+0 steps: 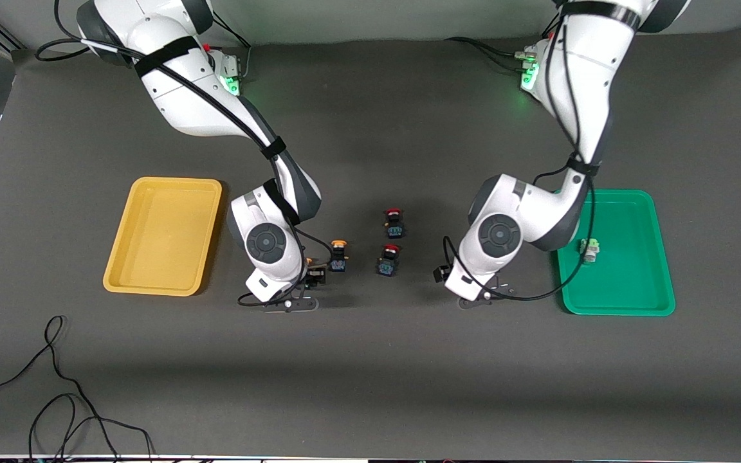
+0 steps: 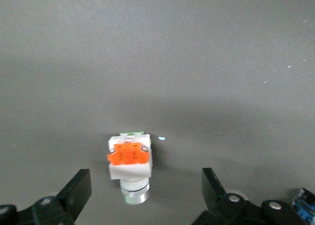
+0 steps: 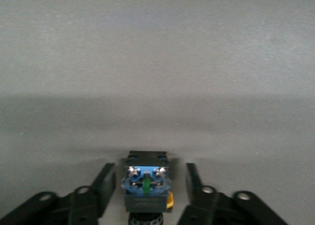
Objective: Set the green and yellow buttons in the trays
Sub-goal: 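Grasp the yellow button with the right gripper while the left grasps orange, then place the yellow button in the yellow tray while the left places orange, then reach the right gripper to the second yellow-ringed button and grasp it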
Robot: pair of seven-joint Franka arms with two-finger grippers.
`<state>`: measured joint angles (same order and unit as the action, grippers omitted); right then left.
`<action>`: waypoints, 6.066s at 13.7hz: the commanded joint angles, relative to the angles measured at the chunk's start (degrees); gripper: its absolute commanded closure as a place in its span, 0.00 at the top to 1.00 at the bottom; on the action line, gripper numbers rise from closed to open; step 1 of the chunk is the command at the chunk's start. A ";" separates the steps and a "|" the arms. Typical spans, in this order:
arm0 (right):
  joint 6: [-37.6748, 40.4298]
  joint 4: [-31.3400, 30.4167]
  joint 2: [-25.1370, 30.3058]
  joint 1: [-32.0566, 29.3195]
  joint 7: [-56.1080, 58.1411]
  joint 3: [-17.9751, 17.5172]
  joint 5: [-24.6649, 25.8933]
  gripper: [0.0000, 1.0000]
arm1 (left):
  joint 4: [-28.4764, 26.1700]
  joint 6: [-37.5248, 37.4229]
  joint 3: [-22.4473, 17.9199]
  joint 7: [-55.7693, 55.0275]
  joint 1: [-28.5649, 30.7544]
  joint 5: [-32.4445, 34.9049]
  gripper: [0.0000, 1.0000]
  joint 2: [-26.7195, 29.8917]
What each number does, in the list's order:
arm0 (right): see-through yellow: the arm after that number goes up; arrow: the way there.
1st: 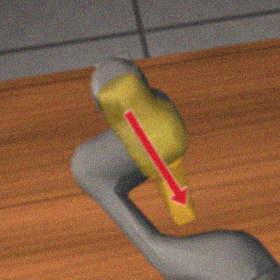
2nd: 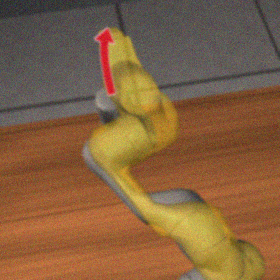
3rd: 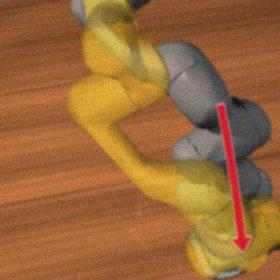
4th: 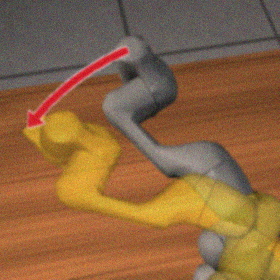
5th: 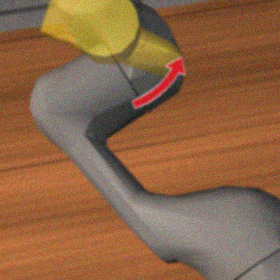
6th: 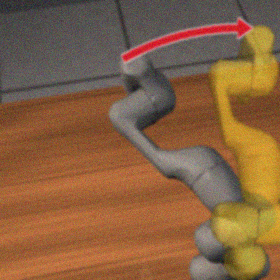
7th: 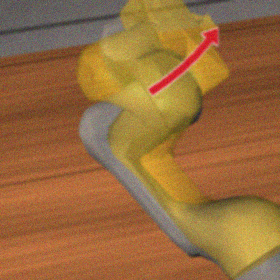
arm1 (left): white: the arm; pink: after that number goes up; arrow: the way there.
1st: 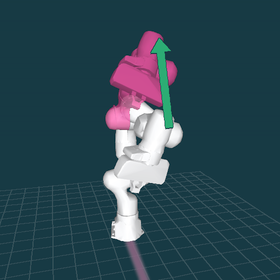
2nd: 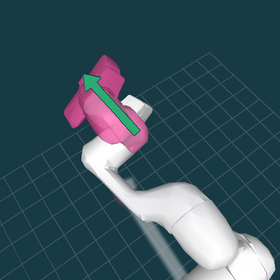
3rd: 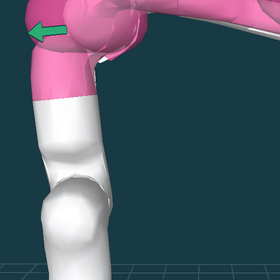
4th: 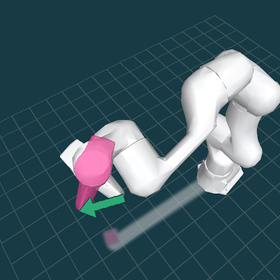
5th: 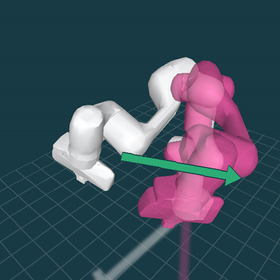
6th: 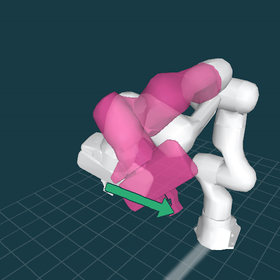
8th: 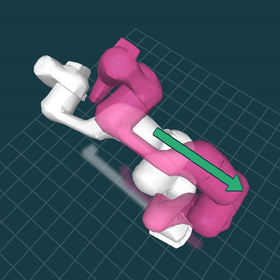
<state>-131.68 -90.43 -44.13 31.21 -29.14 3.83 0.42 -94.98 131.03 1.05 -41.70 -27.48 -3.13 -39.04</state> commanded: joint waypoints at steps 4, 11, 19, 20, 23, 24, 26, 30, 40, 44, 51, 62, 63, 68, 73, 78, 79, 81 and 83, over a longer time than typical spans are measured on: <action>-0.33 -0.80 0.36 0.70 -4.61 0.57 2.13 0.00 | -1.35 2.20 -0.78 -2.16 -0.73 0.76 0.99 -0.51; 18.18 0.34 17.38 -7.98 1.53 0.92 -3.65 0.00 | -1.35 2.47 -0.87 -2.42 -0.73 0.67 0.38 -1.13; 30.00 -3.95 29.63 -12.66 19.89 9.78 -4.28 0.00 | 1.72 -7.77 -0.96 -1.81 2.34 -0.03 0.11 8.43; 27.90 -6.05 30.06 -12.66 22.09 10.92 -4.28 0.00 | 2.42 -11.99 -0.87 -0.94 3.04 -0.12 0.10 10.63; 17.99 -15.79 32.69 -12.66 25.96 13.21 -4.37 0.00 | 2.61 -21.40 -0.87 8.08 7.86 -3.01 0.10 17.05; 14.03 -19.40 33.40 -12.66 26.50 13.57 -4.37 0.00 | 2.61 -25.17 -0.87 12.91 10.41 -4.15 0.10 18.72; 6.47 -25.73 33.67 -12.58 26.59 13.57 -4.37 0.00 | 2.34 -31.16 -0.96 21.53 15.59 -4.43 0.09 21.10; -5.85 -34.53 31.74 -12.57 28.08 13.57 -4.37 0.00 | -0.29 -33.48 -1.31 39.47 25.88 0.03 0.07 22.25; -11.85 -36.84 24.27 -12.66 35.12 13.92 -4.37 0.00 | -21.38 -2.83 -1.40 57.07 36.45 5.41 0.06 16.37; -12.11 -37.28 23.91 -12.84 35.29 14.01 -4.28 0.00 | -22.01 -0.43 -1.40 57.34 36.98 5.68 0.68 14.78; -2.49 -33.08 28.83 -12.40 34.15 15.33 -4.55 1.00 | -8.68 -20.24 -1.40 57.34 36.98 5.59 1.00 19.16; 11.44 -5.83 16.91 6.65 5.08 14.80 -13.07 0.98 | 1.81 -42.96 0.61 48.76 32.94 2.34 1.00 35.34; 11.10 -3.55 14.10 8.07 2.36 14.72 -13.77 0.98 | 1.81 -44.01 1.14 46.55 31.89 2.25 1.00 36.39; -0.13 -0.28 1.96 16.68 -5.12 14.72 -22.91 0.98 | 2.08 -44.46 1.24 39.15 26.96 0.06 1.00 38.69; -4.81 -1.15 -1.84 19.68 -5.75 14.72 -23.00 0.98 | 2.61 -43.93 2.29 38.18 27.04 -0.03 1.00 38.42; -4.90 -2.21 -1.93 20.12 -8.30 14.80 -22.92 0.00 | 2.87 -43.67 2.03 39.41 27.48 0.14 1.00 38.16; -4.90 -2.12 -1.84 20.21 -8.13 14.89 -22.48 0.00 | 2.87 -43.76 2.03 39.50 27.48 0.23 1.00 38.25; -4.90 -2.03 -1.14 20.12 -7.34 15.24 -22.04 0.00 | 2.87 -43.76 2.12 39.50 27.22 0.40 1.00 38.25; -4.90 -1.24 -0.52 20.03 -7.34 15.51 -22.04 0.00 | 3.22 -43.85 2.12 39.50 26.96 0.58 1.00 38.25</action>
<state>-136.32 -92.02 -45.75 50.40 -36.11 18.37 -21.33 -92.40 87.42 3.26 -2.31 -0.10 -2.57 -1.32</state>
